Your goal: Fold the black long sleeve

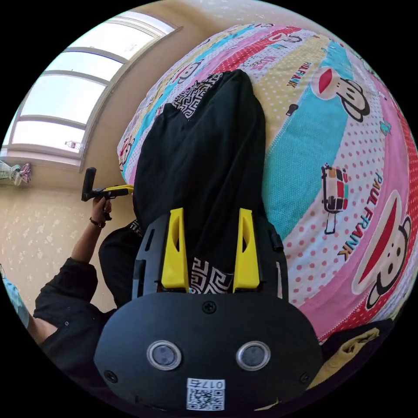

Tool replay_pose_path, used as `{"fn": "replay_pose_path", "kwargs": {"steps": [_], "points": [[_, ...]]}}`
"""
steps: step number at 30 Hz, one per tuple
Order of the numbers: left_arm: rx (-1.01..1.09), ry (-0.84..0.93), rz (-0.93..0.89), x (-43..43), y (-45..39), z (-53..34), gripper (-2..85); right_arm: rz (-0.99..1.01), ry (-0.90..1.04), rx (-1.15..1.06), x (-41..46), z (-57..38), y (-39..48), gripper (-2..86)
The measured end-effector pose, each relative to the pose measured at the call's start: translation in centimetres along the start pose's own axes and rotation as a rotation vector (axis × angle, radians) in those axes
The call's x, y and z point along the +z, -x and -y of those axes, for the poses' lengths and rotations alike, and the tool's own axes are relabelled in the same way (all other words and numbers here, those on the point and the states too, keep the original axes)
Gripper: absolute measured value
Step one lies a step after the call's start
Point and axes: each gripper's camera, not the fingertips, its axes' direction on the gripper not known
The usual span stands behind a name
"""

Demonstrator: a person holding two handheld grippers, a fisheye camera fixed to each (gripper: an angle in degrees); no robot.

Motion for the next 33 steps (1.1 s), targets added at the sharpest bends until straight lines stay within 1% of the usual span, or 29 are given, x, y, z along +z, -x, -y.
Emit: {"fn": "replay_pose_path", "kwargs": {"steps": [3,6,8,10,11,12,14,15,16,17,19,20,21,23,24,25,26,27,28,29,30,31,32,33], "points": [[-0.038,-0.02,0.04,-0.5,0.0,0.1,7.0,-0.012,-0.122,0.049,0.2,-3.3,-0.6,16.5],[-0.007,0.109,-0.075,-0.4,0.5,0.5,0.9,-0.068,-0.187,0.082,0.2,-4.9,-1.4,14.5],[-0.021,0.138,-0.076,-2.1,1.8,0.6,0.0,-0.046,-0.202,0.079,-0.5,-5.3,-2.6,13.6],[-0.046,0.084,0.082,-6.7,4.1,0.5,-0.5,-0.046,-0.197,0.082,-1.0,-5.3,-3.4,13.2],[-0.063,0.062,0.129,-8.0,4.8,0.4,-0.5,-0.043,-0.2,0.089,-1.4,-5.4,-3.8,13.0],[-0.103,0.012,0.202,-10.6,6.6,0.1,-0.6,-0.041,-0.203,0.091,-1.6,-5.5,-4.0,13.1],[-0.178,-0.068,0.252,-14.2,9.8,-0.6,-0.5,-0.052,-0.201,0.089,-2.2,-5.9,-4.4,13.2],[-0.233,-0.116,0.232,-16.2,12.0,-1.3,-0.4,-0.065,-0.197,0.084,-2.2,-5.9,-4.5,13.3],[-0.293,-0.171,0.164,-17.8,14.0,-2.1,-0.2,-0.103,-0.179,0.06,-2.0,-5.9,-4.5,12.9],[-0.31,-0.206,0.115,-18.4,14.7,-2.6,0.0,-0.154,-0.136,0.037,-1.5,-5.6,-4.6,12.1],[-0.266,-0.318,-0.057,-19.7,15.2,-3.8,-0.2,-0.221,-0.064,0.029,-1.0,-5.0,-5.0,9.6],[-0.247,-0.324,-0.071,-19.7,15.0,-3.9,-0.4,-0.241,-0.047,0.034,-1.6,-4.8,-5.2,7.3],[-0.214,-0.305,-0.071,-19.3,14.1,-3.7,-0.6,-0.246,-0.044,0.028,-2.2,-4.7,-5.3,6.6],[-0.135,-0.235,-0.083,-17.9,12.2,-2.9,-0.6,-0.225,-0.077,0.021,-6.2,-4.4,-6.0,4.8],[-0.06,-0.18,-0.123,-16.7,10.8,-2.3,-0.5,-0.219,-0.101,0.024,-7.7,-4.4,-6.4,4.5],[0.018,-0.135,-0.173,-15.6,9.3,-1.7,-0.4,-0.232,-0.162,0.043,-11.1,-4.4,-7.4,4.4],[0.051,-0.12,-0.195,-15.1,8.5,-1.5,-0.4,-0.283,-0.242,0.082,-14.9,-4.6,-8.9,4.3],[0.102,-0.095,-0.231,-14.2,7.3,-0.9,-0.5,-0.317,-0.287,0.113,-16.8,-4.7,-9.8,4.3],[0.135,-0.073,-0.253,-13.4,6.3,-0.4,-0.6,-0.374,-0.389,0.199,-20.5,-5.3,-12.0,4.3],[0.146,-0.063,-0.26,-13.1,5.9,0.0,-0.6,-0.363,-0.485,0.308,-23.8,-6.3,-14.7,4.5],[0.163,-0.046,-0.261,-12.5,5.5,0.6,-0.5,-0.326,-0.523,0.353,-25.2,-6.9,-16.0,4.7],[0.167,-0.032,-0.251,-12.0,5.4,1.2,-0.4,-0.203,-0.578,0.379,-27.2,-8.2,-18.1,5.1],[0.165,-0.024,-0.244,-11.7,5.6,1.5,-0.1,-0.08,-0.598,0.359,-28.1,-9.2,-19.5,6.4],[0.155,0.008,-0.237,-11.0,6.2,2.1,0.4,-0.037,-0.593,0.352,-28.1,-9.5,-20.0,7.0]]}}
